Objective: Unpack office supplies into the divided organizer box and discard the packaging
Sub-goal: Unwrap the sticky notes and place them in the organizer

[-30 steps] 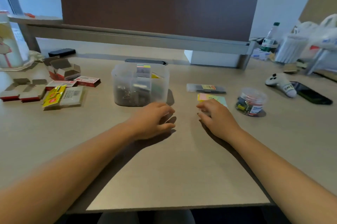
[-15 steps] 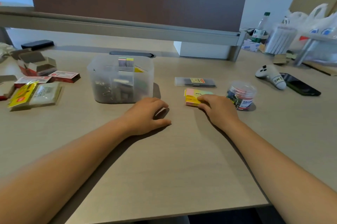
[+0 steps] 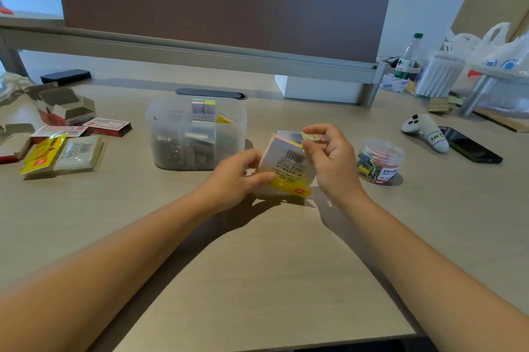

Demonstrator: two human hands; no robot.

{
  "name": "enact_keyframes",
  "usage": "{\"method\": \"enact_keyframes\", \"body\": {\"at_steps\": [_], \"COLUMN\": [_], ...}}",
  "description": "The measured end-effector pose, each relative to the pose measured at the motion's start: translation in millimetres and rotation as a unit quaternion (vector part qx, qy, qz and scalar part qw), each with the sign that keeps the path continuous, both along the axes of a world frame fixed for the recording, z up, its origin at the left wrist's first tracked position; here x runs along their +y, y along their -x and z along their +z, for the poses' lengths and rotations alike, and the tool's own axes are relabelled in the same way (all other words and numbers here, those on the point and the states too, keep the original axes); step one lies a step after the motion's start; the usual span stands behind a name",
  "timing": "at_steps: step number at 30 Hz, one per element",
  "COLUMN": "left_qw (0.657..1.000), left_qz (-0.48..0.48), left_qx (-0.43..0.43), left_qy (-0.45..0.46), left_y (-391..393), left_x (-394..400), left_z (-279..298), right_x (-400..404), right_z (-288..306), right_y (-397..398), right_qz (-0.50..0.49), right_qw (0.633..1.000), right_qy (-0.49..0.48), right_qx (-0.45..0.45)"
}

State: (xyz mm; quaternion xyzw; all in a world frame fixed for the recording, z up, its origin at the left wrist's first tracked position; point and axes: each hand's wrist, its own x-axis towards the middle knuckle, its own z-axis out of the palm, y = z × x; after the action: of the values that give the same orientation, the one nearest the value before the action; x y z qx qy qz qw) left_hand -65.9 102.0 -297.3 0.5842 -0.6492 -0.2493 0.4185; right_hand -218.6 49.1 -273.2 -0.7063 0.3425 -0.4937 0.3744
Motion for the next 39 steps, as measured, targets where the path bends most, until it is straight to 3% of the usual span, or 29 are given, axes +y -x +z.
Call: {"method": "enact_keyframes", "body": {"at_steps": [5,10,16,20,24,30,35,39], "left_qw": [0.984,0.967,0.911,0.914,0.941,0.949,0.954,0.95], "left_qz": [0.052,0.085,0.058,0.09,0.085,0.1,0.112,0.127], "left_qx": [0.172,0.242,0.407,0.394,0.327,0.295,0.275,0.284], "left_qy": [0.012,0.004,-0.035,-0.032,-0.037,-0.046,-0.039,-0.037], "left_y": [-7,-18,-16,-18,-21,-25,-28,-31], "left_x": [4,7,9,7,10,11,12,12], "left_z": [8,11,16,15,15,16,16,16], "right_x": [-1,1,1,2,1,3,-1,-2], "right_z": [-2,-3,-7,-4,-3,-4,-5,-4], "right_y": [-16,-23,-26,-24,-32,-40,-39,-39], "right_qz": [0.033,0.075,0.058,0.083,0.055,0.047,0.008,0.028], "right_qw": [0.999,0.995,0.99,0.99,0.993,0.989,0.988,0.995], "right_qy": [-0.022,-0.009,-0.127,-0.085,-0.051,0.037,0.08,0.023], "right_qx": [0.013,0.059,-0.02,0.079,0.086,0.137,0.133,0.091]}}
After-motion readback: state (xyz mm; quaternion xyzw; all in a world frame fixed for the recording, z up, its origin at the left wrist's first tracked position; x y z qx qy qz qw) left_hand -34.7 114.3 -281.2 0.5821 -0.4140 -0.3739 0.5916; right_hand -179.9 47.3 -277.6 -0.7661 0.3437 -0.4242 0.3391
